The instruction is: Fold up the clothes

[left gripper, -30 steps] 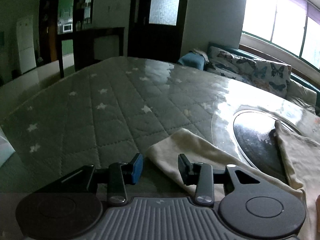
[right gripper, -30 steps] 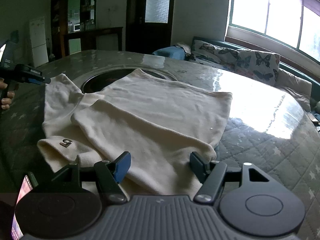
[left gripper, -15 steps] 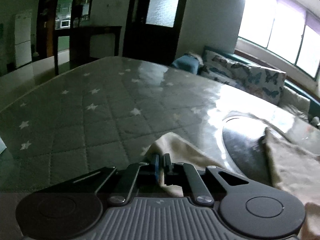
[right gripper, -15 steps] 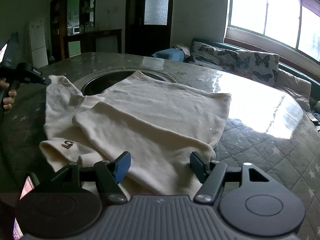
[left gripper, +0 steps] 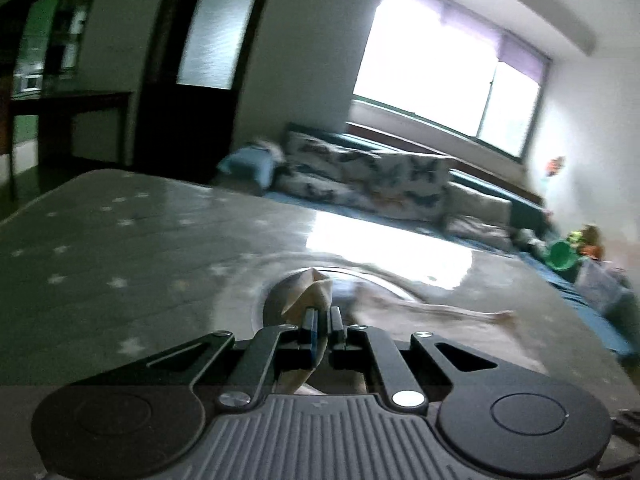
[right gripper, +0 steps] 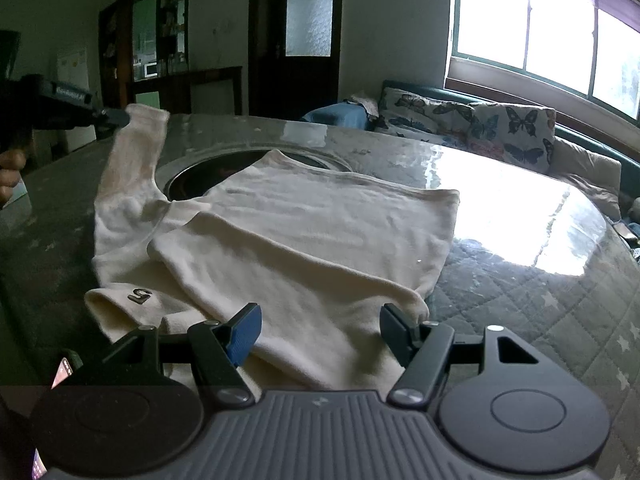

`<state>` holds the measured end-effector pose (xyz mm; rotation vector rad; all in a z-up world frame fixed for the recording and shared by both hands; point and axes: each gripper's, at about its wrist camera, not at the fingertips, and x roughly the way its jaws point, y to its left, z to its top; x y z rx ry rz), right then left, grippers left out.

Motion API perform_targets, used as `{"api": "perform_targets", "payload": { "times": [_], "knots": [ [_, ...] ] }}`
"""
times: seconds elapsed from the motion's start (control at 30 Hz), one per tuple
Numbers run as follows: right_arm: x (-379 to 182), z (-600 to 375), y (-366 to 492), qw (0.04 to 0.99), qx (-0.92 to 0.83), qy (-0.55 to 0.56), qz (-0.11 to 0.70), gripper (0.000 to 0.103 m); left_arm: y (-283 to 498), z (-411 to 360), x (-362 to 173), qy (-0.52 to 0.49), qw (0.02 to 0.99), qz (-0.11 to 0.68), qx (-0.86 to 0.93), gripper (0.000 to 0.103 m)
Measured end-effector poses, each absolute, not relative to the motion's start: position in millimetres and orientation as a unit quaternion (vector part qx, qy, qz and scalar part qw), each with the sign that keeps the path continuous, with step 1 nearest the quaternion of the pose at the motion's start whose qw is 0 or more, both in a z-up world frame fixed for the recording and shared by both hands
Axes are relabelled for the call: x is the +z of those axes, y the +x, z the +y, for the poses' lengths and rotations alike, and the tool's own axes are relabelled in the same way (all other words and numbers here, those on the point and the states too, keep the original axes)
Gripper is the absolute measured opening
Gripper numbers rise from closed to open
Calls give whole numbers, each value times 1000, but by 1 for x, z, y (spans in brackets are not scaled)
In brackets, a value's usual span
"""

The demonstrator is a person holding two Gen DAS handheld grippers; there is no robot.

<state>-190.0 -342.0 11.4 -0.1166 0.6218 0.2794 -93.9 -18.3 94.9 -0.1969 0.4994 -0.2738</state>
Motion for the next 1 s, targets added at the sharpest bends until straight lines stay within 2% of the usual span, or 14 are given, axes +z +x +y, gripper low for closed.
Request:
{"api": "perform_targets", "payload": {
  "times": [0.73,1.0],
  "knots": [
    [14,-348,-196,944,132,-43,299,67,-103,-140,93,-64,907,271,-316,4],
    [17,-349,-196,945,135,-38,295,67,-107,-134,86,-41,904,275,-324,5]
  ]
}}
